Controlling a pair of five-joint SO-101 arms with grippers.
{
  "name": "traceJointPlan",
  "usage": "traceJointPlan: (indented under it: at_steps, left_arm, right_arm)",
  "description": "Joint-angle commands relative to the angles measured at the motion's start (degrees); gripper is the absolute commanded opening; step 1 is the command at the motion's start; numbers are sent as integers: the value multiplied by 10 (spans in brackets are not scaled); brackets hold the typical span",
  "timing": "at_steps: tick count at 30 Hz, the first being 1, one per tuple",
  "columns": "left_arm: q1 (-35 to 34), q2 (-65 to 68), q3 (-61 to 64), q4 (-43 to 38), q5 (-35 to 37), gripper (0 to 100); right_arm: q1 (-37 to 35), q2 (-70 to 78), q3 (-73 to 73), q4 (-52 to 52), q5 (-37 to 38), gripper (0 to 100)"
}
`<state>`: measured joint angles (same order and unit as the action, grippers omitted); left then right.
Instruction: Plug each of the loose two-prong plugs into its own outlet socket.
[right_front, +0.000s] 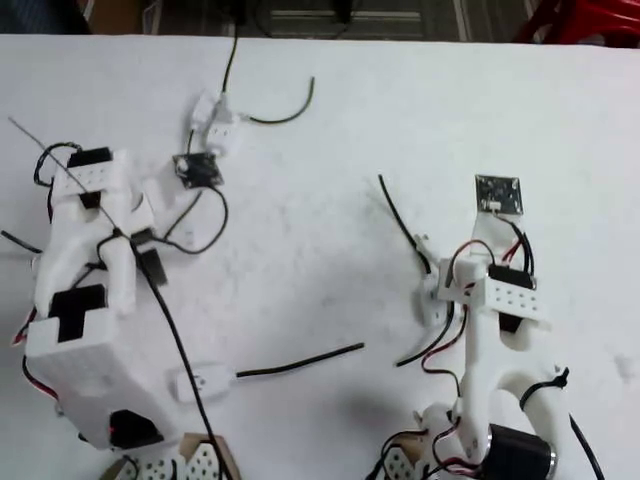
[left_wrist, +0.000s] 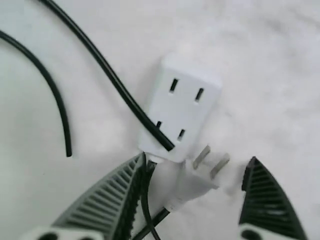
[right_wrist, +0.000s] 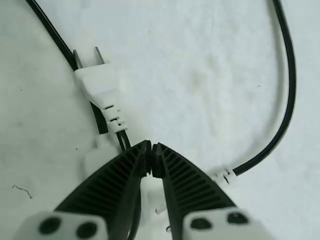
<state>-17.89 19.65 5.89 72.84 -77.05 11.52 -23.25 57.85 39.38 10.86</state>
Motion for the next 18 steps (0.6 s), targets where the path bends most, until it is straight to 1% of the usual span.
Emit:
traceJointPlan:
  at_steps: [1,8,12,16,18]
  left_arm:
    - [30,-28,-24,4,-25,313]
    - [63,-8,-20,2,-25,312]
    - [66,-4,-25,3,-25,312]
    - [65,-45,-25,12,-21,316]
    - [67,-80,-25,31,-9,317]
  right_arm:
    - [-7,-16,-4,-10,4,22]
    - [-7,-16,-4,-10,4,22]
    - [-7,-16,-4,-10,4,22]
    - [-7,-16,-4,-10,4,22]
    - [-7,-16,-4,-10,4,22]
